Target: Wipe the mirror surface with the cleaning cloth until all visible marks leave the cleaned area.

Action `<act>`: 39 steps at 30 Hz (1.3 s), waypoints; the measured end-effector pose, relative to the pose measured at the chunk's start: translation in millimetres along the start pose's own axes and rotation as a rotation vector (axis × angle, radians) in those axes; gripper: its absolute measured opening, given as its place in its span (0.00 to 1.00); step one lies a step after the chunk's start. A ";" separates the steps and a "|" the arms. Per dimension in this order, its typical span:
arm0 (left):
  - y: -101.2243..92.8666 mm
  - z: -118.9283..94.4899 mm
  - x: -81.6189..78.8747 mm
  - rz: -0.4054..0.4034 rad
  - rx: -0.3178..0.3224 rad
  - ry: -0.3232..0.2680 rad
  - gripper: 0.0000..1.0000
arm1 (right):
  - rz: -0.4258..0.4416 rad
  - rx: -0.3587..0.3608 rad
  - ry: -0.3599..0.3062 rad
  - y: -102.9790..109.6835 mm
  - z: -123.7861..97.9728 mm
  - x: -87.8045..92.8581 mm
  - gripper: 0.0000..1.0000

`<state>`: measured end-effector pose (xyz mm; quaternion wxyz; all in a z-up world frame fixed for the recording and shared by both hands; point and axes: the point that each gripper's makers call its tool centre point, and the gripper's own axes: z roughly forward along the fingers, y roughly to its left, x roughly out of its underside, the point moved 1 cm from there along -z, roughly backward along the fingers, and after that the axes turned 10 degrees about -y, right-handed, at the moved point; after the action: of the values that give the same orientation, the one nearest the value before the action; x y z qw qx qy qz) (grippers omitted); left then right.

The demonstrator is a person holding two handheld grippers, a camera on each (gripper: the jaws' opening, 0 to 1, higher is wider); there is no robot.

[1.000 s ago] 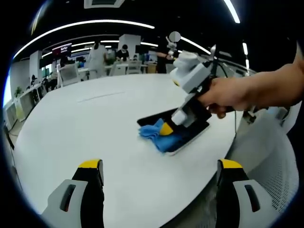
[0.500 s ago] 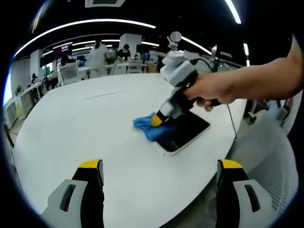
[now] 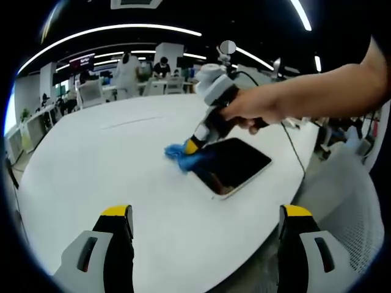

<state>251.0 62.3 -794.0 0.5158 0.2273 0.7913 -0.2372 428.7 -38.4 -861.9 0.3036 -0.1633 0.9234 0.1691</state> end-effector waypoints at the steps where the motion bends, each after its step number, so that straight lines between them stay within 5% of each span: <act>1: 0.4 0.1 0.1 -0.002 -0.001 -0.001 0.99 | 0.003 -0.002 -0.009 -1.0 1.9 -2.2 0.00; 20: 2.1 0.3 -1.0 -0.005 -0.007 -0.004 0.99 | -0.001 -0.018 -0.006 -5.7 -4.4 -0.6 0.00; 39: 1.3 0.3 -1.6 -0.004 -0.010 -0.008 0.99 | 0.039 0.035 0.007 -36.8 -19.2 7.5 0.00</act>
<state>252.6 63.0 -792.9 0.5194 0.2223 0.7908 -0.2352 428.1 -80.6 -859.8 0.2999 -0.1404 0.9302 0.1584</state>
